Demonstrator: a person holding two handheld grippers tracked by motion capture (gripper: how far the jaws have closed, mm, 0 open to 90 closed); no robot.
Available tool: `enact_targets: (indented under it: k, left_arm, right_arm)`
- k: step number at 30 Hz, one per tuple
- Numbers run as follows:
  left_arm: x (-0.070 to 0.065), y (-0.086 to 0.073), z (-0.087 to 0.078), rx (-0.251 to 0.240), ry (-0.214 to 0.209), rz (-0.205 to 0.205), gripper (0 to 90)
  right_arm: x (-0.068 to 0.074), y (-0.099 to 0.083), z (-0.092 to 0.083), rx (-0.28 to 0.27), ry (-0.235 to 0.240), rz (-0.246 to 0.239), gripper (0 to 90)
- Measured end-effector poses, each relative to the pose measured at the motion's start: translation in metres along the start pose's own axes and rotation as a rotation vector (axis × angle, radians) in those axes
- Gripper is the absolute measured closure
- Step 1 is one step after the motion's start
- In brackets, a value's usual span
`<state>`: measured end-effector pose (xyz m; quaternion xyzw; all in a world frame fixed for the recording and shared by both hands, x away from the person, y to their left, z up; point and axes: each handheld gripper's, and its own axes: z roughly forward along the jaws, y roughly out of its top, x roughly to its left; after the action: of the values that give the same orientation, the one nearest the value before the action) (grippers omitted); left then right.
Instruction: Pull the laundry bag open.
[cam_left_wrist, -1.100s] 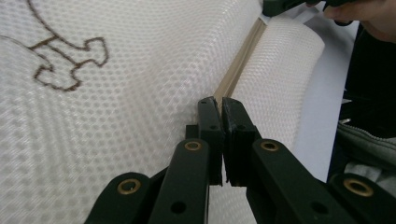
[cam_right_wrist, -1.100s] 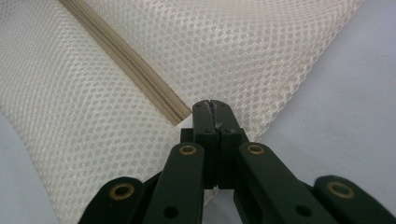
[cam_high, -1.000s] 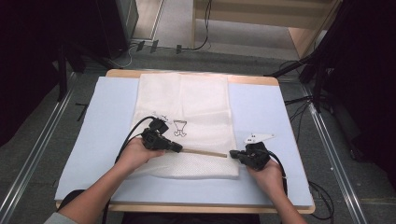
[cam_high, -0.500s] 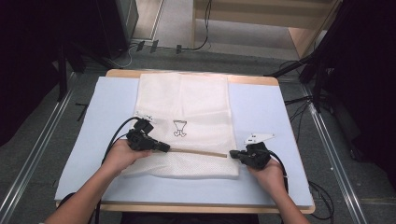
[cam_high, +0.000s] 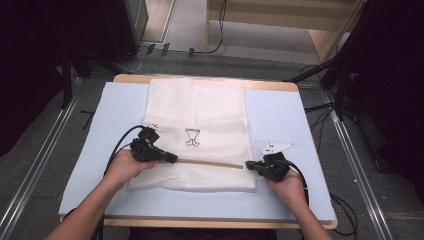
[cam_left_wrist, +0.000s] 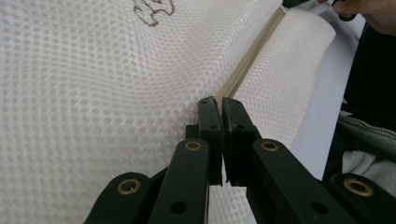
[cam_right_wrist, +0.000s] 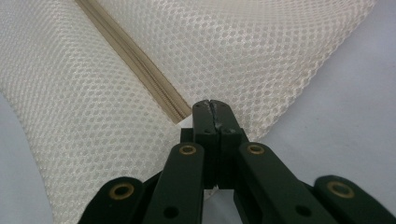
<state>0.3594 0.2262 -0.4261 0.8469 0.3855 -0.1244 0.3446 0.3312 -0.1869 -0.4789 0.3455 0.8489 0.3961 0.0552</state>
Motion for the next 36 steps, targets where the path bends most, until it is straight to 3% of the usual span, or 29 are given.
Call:
enact_targets:
  k: [8, 14, 27, 36]
  left_arm:
    - [0.012, -0.014, -0.018, -0.018, -0.003, -0.033, 88.8]
    - [0.018, -0.023, -0.028, -0.02, 0.031, -0.047, 88.8]
    - [0.032, -0.041, -0.051, -0.037, 0.048, -0.093, 88.8]
    - [0.036, -0.048, -0.058, -0.042, 0.068, -0.108, 88.8]
  right_arm:
    - [0.0, 0.0, 0.0, 0.002, -0.003, 0.004, 90.0]
    - [0.0, 0.0, 0.0, 0.003, -0.005, 0.003, 90.0]
    - [0.0, 0.001, 0.0, 0.005, -0.005, 0.005, 90.0]
    - [-0.001, 0.002, 0.0, 0.011, 0.0, 0.009, 90.0]
